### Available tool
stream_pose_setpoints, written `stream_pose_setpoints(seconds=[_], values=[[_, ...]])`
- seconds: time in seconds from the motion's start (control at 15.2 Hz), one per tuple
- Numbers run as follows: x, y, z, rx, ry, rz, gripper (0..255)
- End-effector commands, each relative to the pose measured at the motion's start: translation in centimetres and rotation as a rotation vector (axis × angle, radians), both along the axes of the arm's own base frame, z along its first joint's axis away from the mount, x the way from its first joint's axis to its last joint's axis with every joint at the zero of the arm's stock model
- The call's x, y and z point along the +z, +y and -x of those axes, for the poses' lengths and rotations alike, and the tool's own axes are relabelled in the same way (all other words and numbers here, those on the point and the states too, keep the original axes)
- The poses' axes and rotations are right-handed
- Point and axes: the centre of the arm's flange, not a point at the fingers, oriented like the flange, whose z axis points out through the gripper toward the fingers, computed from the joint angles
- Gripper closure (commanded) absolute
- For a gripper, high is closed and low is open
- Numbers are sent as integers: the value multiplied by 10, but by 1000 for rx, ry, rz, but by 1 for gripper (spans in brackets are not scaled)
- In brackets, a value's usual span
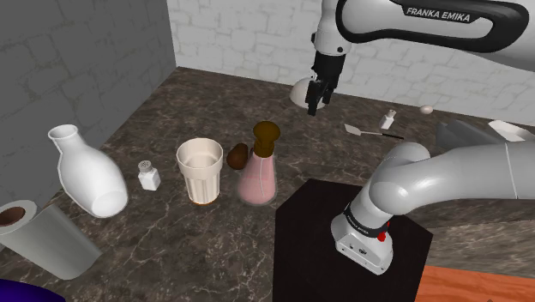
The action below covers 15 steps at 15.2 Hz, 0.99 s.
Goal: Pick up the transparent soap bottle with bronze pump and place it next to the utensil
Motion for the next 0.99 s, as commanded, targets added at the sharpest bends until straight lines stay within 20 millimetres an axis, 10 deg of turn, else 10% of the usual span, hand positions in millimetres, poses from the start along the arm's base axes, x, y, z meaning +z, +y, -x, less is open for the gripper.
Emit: stream_pose_setpoints(seconds=[0.0,0.92], values=[[0,0,0,0,0,0,0],[49,162,-14,64,19,-107,0]])
